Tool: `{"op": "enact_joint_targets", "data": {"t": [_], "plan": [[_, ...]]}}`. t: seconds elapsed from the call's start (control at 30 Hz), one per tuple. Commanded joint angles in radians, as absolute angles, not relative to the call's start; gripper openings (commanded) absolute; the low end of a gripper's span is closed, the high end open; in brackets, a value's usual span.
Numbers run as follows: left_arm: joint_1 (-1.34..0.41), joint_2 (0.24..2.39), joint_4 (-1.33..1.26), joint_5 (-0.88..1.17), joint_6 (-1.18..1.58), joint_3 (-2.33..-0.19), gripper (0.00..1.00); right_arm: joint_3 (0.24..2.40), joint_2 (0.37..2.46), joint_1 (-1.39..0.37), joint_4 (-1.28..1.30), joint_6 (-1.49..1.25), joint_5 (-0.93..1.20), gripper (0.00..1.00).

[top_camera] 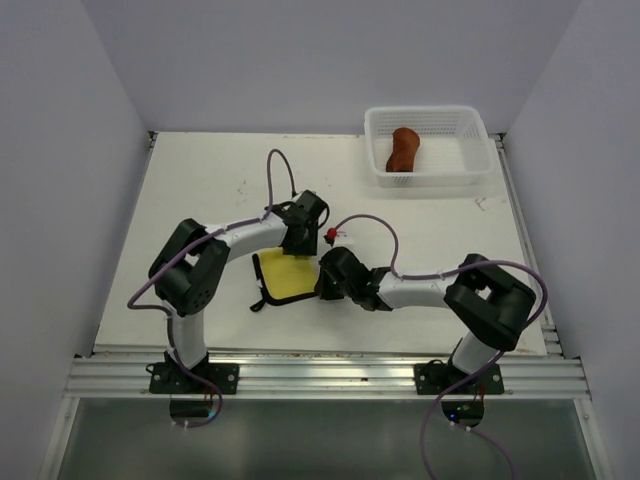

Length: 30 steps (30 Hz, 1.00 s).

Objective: Roll the towels
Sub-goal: Roll the towel

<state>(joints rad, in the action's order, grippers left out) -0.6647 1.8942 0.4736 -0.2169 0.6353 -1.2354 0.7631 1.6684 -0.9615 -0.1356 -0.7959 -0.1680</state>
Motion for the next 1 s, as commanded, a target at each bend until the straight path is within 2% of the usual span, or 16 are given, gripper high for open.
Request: {"op": "enact_joint_targets", "data": {"t": [0.0,0.33,0.63,0.97], "plan": [[-0.666,1.945,0.511,-0.271,0.626,-1.288,0.46,0.747,1.620,-0.999,-0.117,-0.744,-0.244,0.00],[-0.678,1.986,0.569,-0.270,0.620,-1.330,0.36,0.678,1.598,-1.052,-0.241,-0.718,-0.282,0.00],[-0.696,1.985,0.578,-0.281,0.630,-1.335,0.31,0.706,1.603,-1.086,-0.206,-0.651,-0.322,0.00],[-0.696,1.893,0.466,-0.256,0.650,-1.315,0.22,0.747,1.578,-1.196,-0.104,-0.520,-0.521,0.00]]}}
